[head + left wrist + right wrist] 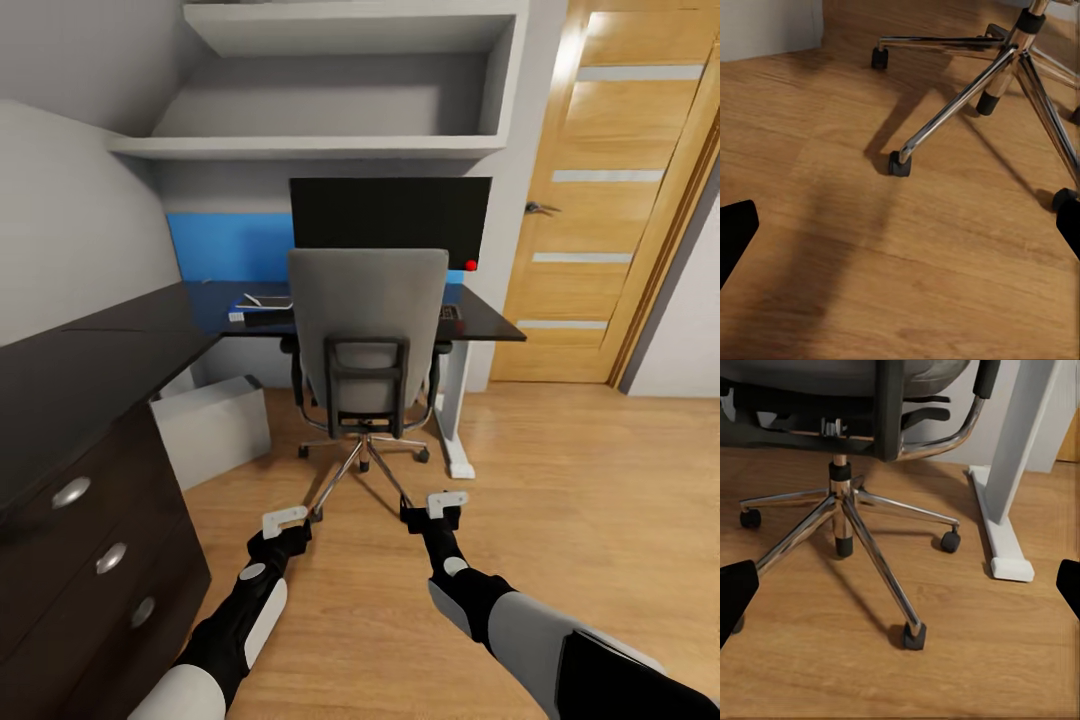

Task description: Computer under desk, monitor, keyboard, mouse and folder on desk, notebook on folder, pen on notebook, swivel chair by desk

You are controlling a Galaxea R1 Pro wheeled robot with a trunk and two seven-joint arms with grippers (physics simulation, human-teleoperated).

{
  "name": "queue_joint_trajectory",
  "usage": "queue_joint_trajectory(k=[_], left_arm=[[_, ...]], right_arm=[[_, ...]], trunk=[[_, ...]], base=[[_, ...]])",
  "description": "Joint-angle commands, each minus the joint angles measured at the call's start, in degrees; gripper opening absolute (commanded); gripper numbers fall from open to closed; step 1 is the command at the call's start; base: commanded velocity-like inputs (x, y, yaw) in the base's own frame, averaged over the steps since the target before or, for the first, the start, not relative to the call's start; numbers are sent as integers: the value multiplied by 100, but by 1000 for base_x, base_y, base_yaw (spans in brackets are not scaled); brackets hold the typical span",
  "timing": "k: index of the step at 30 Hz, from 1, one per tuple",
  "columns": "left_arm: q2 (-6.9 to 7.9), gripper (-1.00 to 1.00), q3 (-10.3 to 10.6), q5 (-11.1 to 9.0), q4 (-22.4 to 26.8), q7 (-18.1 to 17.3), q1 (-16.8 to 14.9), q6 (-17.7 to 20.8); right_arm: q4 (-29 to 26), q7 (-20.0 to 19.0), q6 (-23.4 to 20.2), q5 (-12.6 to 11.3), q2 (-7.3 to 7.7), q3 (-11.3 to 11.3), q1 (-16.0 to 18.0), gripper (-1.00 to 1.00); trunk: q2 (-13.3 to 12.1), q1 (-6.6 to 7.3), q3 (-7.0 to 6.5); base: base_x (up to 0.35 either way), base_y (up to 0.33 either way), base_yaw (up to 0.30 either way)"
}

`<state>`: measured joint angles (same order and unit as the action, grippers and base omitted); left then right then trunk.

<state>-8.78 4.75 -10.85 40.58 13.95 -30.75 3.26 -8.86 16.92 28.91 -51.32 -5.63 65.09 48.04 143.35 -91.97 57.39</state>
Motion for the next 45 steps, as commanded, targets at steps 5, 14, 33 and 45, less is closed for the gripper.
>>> queue_joint_trajectory(k=[5, 14, 33, 45], left_arm=[[7, 100, 27, -55, -36, 52, -1, 30], [41, 100, 26, -50, -683, 63, -1, 18], [43, 100, 26, -40, -2407, 72, -1, -559], [54, 100, 29, -46, -3842, 80, -6, -1877]], right_arm=[[28, 42, 9, -27, 0, 51, 4, 100], [225, 56, 17, -47, -3, 57, -61, 100], [979, 154, 603, -56, 155, 41, -998, 100], [1012, 183, 1566, -74, 515, 40, -1670, 100]], trunk=[[-5, 16, -106], [-174, 119, -288], [-936, 536, -629], [-1418, 799, -845]], base=[[-135, 0, 0], [-15, 0, 0], [0, 0, 0], [0, 0, 0]])
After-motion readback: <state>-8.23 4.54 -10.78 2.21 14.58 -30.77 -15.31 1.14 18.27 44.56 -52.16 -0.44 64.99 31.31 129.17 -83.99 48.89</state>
